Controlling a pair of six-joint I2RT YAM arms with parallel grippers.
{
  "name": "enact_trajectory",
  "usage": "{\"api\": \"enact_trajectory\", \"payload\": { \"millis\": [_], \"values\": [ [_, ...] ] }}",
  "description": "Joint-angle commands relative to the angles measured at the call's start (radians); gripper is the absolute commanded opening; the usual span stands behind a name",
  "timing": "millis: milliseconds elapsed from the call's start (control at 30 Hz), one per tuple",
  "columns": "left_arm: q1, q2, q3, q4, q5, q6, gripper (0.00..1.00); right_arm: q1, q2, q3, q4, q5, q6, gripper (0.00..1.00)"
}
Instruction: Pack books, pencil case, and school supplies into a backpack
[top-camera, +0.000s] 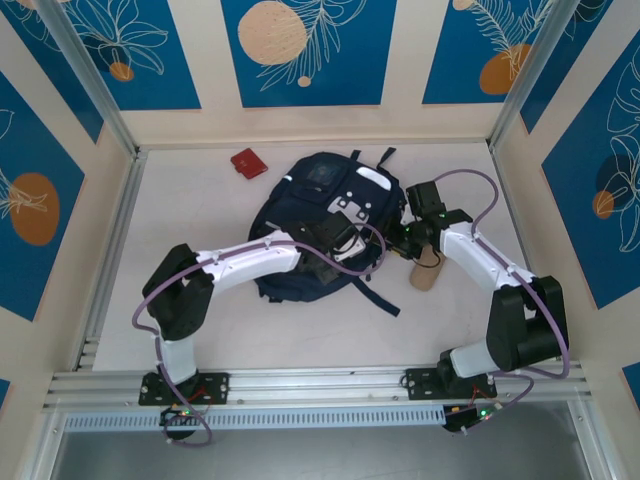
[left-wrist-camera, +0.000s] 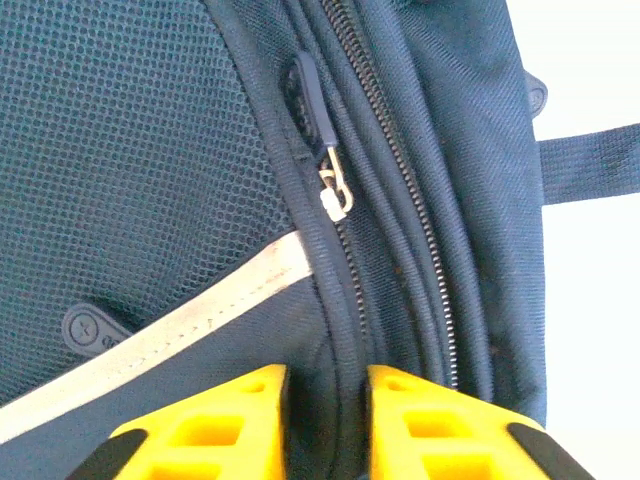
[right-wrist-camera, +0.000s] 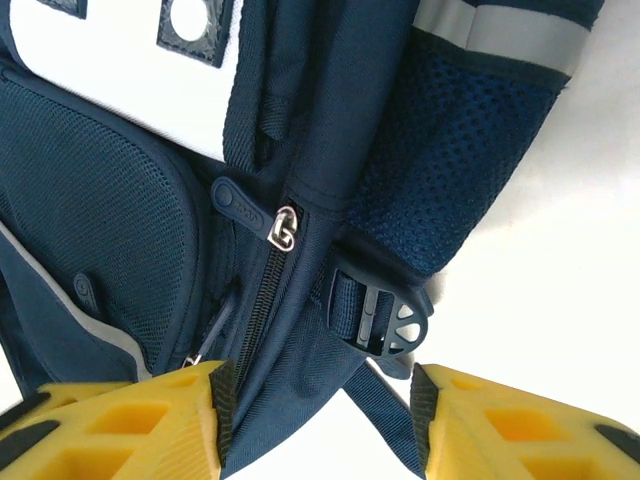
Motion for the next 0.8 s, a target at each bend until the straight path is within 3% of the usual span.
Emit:
{"api": "enact_trajectory", "payload": {
  "millis": [0, 67, 300, 633, 767],
  "values": [
    [0.008, -0.030, 0.016, 0.019, -0.056, 0.015, 0.08, 0.020, 0.042, 0.064, -0.017, -0.007, -0.089, 0.49],
    [0.008, -0.056, -0.003, 0.039, -0.056, 0.015, 0.00, 0.044, 0.077, 0.104, -0.042, 0.035, -0.155, 0.48],
    [0.027, -0.199, -0.155, 0.186, -0.023, -0.059, 0.00, 0.120, 0.214, 0.241, -0.112, 0.141, -0.345, 0.47],
    [0.041, -0.271, -0.251, 0.262, 0.009, -0.143, 0.00, 0.137, 0.311, 0.305, -0.108, 0.163, -0.377, 0.41],
    [0.042, -0.267, -0.245, 0.253, 0.014, -0.145, 0.00, 0.141, 0.304, 0.303, -0.093, 0.204, -0.335, 0.28]
  ]
}}
